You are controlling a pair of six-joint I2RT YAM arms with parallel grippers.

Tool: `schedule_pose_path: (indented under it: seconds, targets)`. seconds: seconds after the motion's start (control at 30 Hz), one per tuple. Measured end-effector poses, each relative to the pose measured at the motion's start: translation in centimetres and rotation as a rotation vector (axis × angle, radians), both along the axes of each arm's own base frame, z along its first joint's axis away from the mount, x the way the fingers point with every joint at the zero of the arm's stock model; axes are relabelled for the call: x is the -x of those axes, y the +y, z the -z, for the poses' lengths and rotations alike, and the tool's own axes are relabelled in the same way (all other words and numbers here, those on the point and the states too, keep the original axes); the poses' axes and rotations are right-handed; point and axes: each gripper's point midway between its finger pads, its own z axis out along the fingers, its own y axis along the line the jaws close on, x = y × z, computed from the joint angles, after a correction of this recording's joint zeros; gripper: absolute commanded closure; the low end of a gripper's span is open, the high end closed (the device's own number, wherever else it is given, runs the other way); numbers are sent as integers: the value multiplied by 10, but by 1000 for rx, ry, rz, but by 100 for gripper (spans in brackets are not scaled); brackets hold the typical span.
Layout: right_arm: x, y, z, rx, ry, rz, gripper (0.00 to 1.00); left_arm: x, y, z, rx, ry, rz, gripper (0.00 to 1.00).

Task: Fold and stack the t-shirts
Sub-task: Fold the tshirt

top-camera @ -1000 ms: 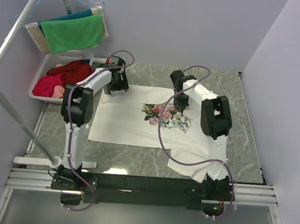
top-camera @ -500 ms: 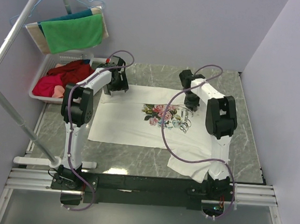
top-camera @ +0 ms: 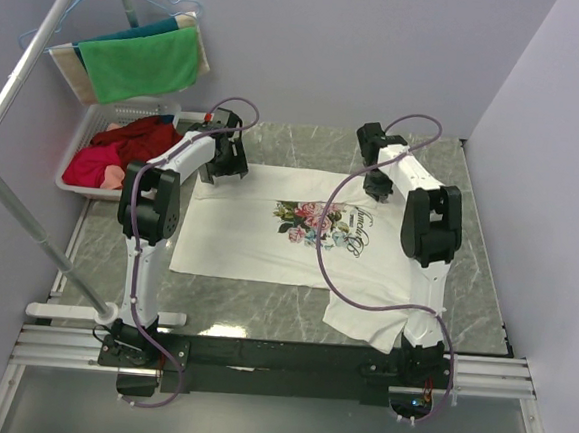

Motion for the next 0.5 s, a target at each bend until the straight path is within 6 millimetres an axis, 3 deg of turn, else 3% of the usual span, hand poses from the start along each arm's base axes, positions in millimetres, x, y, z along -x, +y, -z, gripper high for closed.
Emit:
schedule_pose_path:
  seconds: [0.2,0.5]
  targets:
    - [-7,4,-1,-28,-6,-16,69,0,1,0,-3,2,-1,13]
    - [-3,15,5,-93,21,-39,68,0,1,0,-7,0,-3,13]
